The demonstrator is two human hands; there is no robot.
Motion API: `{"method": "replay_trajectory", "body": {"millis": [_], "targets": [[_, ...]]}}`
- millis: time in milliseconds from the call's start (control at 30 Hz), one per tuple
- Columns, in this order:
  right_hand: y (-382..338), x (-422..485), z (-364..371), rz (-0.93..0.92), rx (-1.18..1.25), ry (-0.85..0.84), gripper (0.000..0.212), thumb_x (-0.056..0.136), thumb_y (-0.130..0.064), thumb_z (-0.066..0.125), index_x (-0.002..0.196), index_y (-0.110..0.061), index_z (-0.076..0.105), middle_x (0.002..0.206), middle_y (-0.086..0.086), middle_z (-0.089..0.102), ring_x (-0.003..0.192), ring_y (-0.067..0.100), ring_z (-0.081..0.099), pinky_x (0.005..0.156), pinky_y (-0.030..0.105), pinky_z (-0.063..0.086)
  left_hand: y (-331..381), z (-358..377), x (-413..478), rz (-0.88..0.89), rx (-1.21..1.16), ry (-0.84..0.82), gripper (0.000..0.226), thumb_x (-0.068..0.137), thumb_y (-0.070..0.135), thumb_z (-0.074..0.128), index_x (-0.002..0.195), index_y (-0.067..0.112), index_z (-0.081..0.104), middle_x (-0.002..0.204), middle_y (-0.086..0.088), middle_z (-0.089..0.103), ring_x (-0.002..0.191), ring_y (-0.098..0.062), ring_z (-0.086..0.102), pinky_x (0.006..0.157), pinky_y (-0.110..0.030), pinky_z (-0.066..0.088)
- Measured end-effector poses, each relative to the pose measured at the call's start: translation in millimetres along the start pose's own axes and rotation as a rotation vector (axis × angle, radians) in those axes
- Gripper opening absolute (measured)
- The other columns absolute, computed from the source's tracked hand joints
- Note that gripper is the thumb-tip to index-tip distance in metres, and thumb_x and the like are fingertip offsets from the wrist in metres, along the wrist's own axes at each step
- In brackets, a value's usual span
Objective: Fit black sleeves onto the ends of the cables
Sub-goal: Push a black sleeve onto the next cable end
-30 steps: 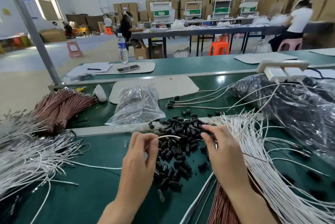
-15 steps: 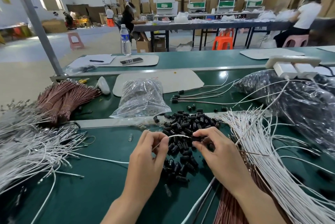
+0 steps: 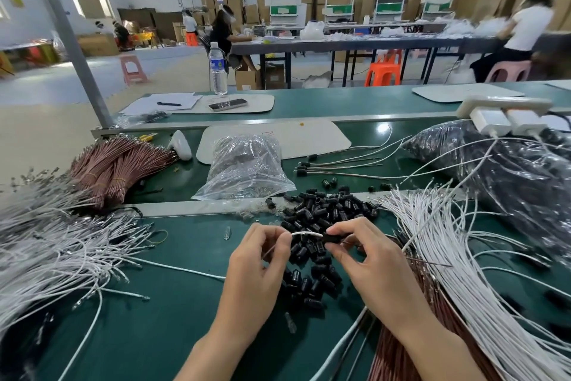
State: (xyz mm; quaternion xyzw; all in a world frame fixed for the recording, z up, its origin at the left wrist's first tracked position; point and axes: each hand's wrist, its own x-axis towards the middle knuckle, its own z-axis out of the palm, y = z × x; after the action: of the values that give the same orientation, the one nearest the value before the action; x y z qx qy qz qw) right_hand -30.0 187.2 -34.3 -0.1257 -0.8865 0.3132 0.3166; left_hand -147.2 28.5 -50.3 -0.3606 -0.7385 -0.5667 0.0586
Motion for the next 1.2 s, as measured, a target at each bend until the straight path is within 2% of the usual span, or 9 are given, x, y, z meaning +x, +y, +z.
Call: {"method": "replay_trajectory", "body": {"millis": [267, 467, 533, 633, 700, 800, 900, 1100, 1200], "targets": [[-8, -1, 2, -0.035, -0.037, 0.022, 0.022, 0.089, -0.023, 0.075, 0.106, -0.031, 0.064, 0.101, -0.023, 0.06, 0.091, 0.001, 0.061, 0.08, 0.012, 0.048, -1, 2, -1, -0.027, -0.006, -0.047, 0.013, 0.098, 0.048, 0.054, 0.089, 0.04, 0.059, 0.08, 0.012, 0.064, 0.07, -0.009, 0.058, 0.059, -0.013, 0.041], [-8, -1, 2, -0.063, -0.092, -0.006, 0.022, 0.089, -0.018, 0.076, 0.105, -0.029, 0.064, 0.102, -0.022, 0.059, 0.096, -0.007, 0.057, 0.081, 0.0, 0.039, -5, 2, -3, -0.035, 0.033, -0.074, 0.02, 0.096, 0.056, 0.047, 0.089, 0.041, 0.057, 0.078, 0.012, 0.062, 0.067, -0.011, 0.055, 0.058, -0.019, 0.042], [-8, -1, 2, -0.067, -0.087, 0.002, 0.023, 0.089, -0.018, 0.076, 0.105, -0.029, 0.065, 0.102, -0.023, 0.058, 0.094, -0.008, 0.057, 0.08, 0.001, 0.04, -7, 2, -3, -0.054, 0.05, -0.097, 0.023, 0.095, 0.059, 0.045, 0.088, 0.04, 0.057, 0.075, 0.012, 0.061, 0.063, -0.008, 0.053, 0.058, -0.022, 0.043], [-9, -1, 4, -0.078, -0.114, 0.017, 0.022, 0.089, -0.018, 0.076, 0.104, -0.029, 0.065, 0.102, -0.022, 0.056, 0.085, -0.002, 0.059, 0.079, 0.01, 0.047, -10, 3, -2, -0.081, 0.058, -0.129, 0.029, 0.094, 0.061, 0.044, 0.088, 0.037, 0.058, 0.07, 0.012, 0.06, 0.058, -0.005, 0.049, 0.056, -0.028, 0.043], [-8, 0, 6, -0.078, -0.124, 0.008, 0.021, 0.089, -0.017, 0.075, 0.104, -0.028, 0.065, 0.101, -0.022, 0.055, 0.083, 0.001, 0.059, 0.079, 0.014, 0.047, -10, 3, -2, -0.081, 0.055, -0.127, 0.028, 0.096, 0.06, 0.046, 0.088, 0.036, 0.059, 0.07, 0.012, 0.061, 0.058, -0.005, 0.05, 0.056, -0.027, 0.043], [-7, 0, 7, -0.054, -0.107, -0.015, 0.02, 0.09, -0.019, 0.074, 0.104, -0.03, 0.064, 0.1, -0.024, 0.055, 0.085, 0.0, 0.059, 0.078, 0.01, 0.044, -8, 1, -1, -0.064, 0.038, -0.12, 0.021, 0.102, 0.049, 0.05, 0.089, 0.036, 0.06, 0.075, 0.012, 0.062, 0.063, -0.007, 0.054, 0.058, -0.02, 0.042], [-4, 0, 6, -0.008, -0.024, -0.005, 0.022, 0.09, -0.021, 0.075, 0.105, -0.033, 0.065, 0.101, -0.027, 0.059, 0.093, -0.002, 0.059, 0.08, 0.007, 0.042, -6, -1, 1, -0.047, 0.034, -0.128, 0.017, 0.104, 0.043, 0.05, 0.091, 0.036, 0.059, 0.08, 0.01, 0.062, 0.069, -0.011, 0.056, 0.061, -0.021, 0.044], [-4, -1, 7, 0.013, 0.007, -0.002, 0.023, 0.089, -0.022, 0.076, 0.107, -0.033, 0.066, 0.101, -0.028, 0.06, 0.095, -0.002, 0.06, 0.08, 0.006, 0.043, -6, -1, 1, -0.046, 0.032, -0.163, 0.016, 0.104, 0.043, 0.05, 0.091, 0.037, 0.059, 0.079, 0.015, 0.059, 0.066, -0.005, 0.052, 0.059, -0.014, 0.037], [-6, -1, 9, -0.008, 0.002, -0.033, 0.022, 0.089, -0.022, 0.076, 0.107, -0.031, 0.067, 0.102, -0.028, 0.061, 0.098, -0.002, 0.06, 0.082, 0.008, 0.043, -5, 0, 0, -0.027, 0.035, -0.181, 0.016, 0.101, 0.047, 0.051, 0.092, 0.037, 0.06, 0.084, 0.016, 0.063, 0.076, -0.006, 0.059, 0.064, -0.015, 0.042]]}}
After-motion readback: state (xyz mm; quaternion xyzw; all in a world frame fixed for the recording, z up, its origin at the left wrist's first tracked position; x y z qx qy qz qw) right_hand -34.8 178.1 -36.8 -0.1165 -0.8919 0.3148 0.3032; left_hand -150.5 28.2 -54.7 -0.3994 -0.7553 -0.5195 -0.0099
